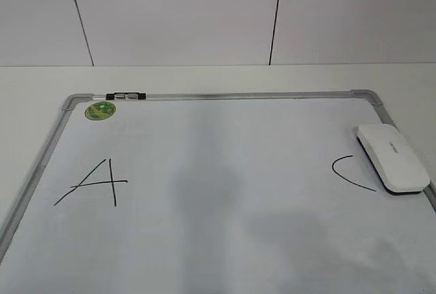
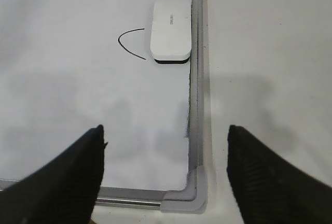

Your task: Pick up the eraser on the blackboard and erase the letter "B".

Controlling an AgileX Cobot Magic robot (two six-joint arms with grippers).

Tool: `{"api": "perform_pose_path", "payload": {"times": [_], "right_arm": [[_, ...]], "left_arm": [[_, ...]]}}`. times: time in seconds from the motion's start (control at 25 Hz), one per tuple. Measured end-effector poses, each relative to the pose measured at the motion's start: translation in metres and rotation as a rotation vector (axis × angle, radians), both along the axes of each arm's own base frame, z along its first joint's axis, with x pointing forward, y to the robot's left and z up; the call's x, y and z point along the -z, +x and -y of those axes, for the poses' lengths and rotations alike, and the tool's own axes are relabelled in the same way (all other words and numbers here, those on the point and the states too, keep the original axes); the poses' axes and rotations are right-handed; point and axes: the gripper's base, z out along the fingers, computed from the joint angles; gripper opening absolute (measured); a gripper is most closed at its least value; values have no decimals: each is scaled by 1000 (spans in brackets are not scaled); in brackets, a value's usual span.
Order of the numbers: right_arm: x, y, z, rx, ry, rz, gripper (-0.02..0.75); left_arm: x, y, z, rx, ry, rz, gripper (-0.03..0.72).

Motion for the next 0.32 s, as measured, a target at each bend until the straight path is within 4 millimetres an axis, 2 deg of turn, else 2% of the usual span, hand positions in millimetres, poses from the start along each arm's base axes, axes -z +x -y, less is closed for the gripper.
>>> {"api": "perform_pose_path", "payload": {"times": [0.32], "right_arm": [[0,0,0,0,0,2,587]], "left_arm": [[0,0,0,0,0,0,241]]}}
